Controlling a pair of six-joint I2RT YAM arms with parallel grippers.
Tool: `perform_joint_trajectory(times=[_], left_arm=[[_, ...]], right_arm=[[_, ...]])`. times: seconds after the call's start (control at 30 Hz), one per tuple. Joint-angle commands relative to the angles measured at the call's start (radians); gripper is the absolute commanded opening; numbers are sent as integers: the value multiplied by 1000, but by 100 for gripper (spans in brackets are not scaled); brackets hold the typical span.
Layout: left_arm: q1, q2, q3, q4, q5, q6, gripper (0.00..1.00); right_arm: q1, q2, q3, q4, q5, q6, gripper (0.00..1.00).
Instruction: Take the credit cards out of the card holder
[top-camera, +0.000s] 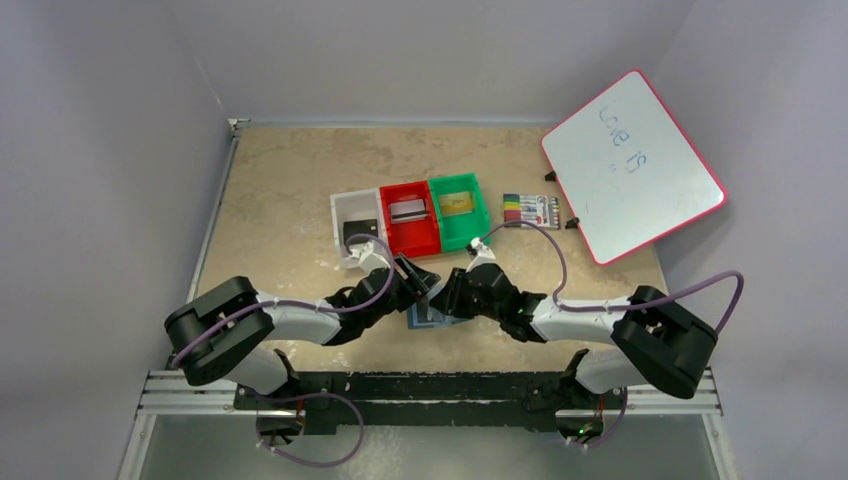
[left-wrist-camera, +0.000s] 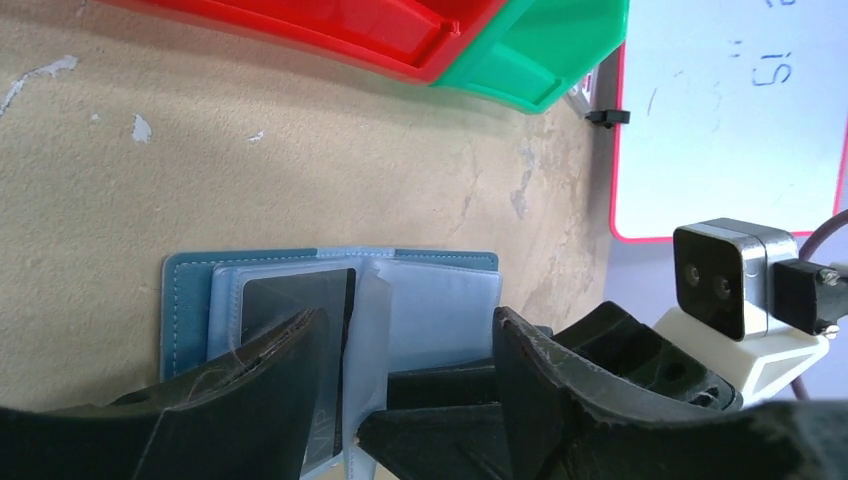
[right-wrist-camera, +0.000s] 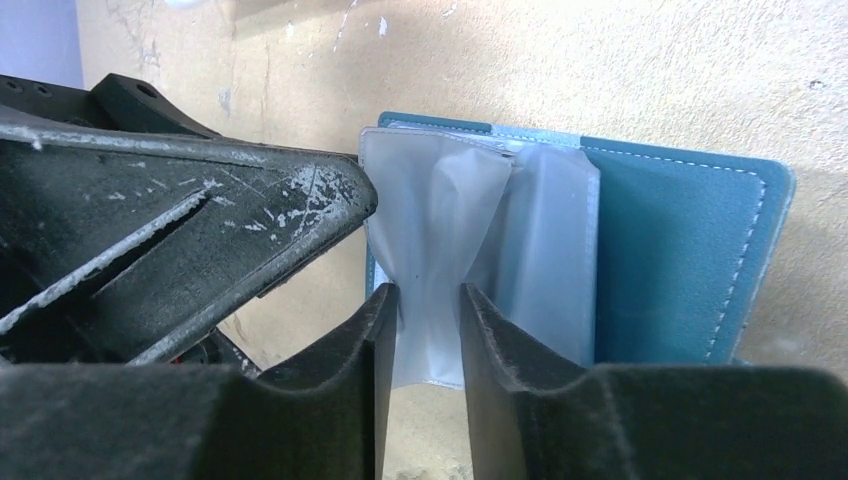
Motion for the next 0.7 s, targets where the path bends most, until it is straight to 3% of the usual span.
perform_joint_trajectory(times=[0.0,0.3,0.67], left_arm=[[-3,15,-24,127,-9,-55,58],[-3,50,-21,161,14,-60,49],[-10,86,48,169,109,-24,41]], right_arm=[[-4,-56,0,16,-2,3,37],[-4,-219,21,-162,30,-19,47],[-4,-347,141,-603,352,30,45]])
